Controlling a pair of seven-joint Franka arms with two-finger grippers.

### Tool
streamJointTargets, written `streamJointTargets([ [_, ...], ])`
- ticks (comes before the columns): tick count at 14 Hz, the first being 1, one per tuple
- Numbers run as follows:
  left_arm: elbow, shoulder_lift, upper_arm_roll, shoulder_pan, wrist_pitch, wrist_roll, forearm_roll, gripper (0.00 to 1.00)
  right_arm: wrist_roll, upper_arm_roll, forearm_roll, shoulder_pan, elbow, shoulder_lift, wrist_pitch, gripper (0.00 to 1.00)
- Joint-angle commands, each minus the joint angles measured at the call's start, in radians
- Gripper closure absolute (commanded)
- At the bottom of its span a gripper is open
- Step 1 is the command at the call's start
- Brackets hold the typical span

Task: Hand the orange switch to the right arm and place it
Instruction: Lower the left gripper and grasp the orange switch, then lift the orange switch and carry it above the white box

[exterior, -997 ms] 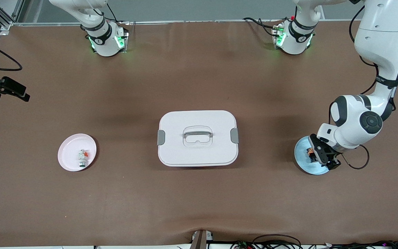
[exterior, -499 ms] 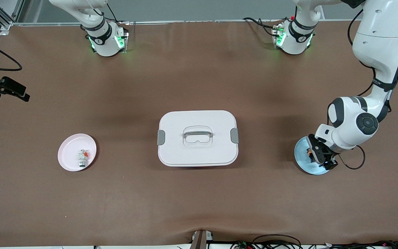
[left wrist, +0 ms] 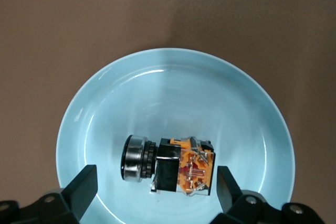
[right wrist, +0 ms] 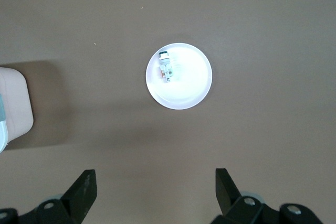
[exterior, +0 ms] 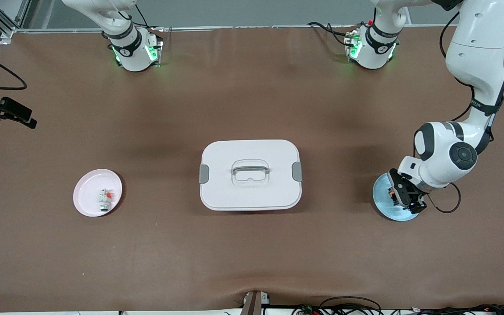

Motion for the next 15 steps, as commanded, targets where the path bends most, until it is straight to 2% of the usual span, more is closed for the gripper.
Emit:
streamJointTargets([
  [1,-0.010,0.005,-0.004,0.003,0.032,0.028,-0.009,0.00,-0.010,0.010,-0.001,-0.014,-0.019,-0.018,0.003,0.00],
  [8,-0.009,0.025,-0.004,0.000,0.063,0.042,-0.008,0.01,-0.010,0.010,-0.001,-0.014,-0.019,-0.016,0.002,0.00],
  [9,-0.007,0.029,-0.004,-0.001,0.070,0.075,-0.008,0.21,-0.010,0.010,-0.001,-0.014,-0.019,-0.018,0.002,0.00],
  [11,-0.009,0.036,-0.006,0.003,0.089,0.087,-0.008,0.36,-0.010,0.010,-0.001,-0.014,-0.019,-0.016,0.002,0.00],
  [13,-0.009,0.039,-0.006,0.000,0.090,0.087,-0.009,0.71,-0.010,0.010,-0.001,-0.014,-0.019,-0.016,0.002,0.00],
  [15,-0.010,0.034,-0.006,0.000,0.089,0.087,-0.009,0.90,-0.010,0.010,-0.001,-0.014,-0.019,-0.016,0.002,0.00],
])
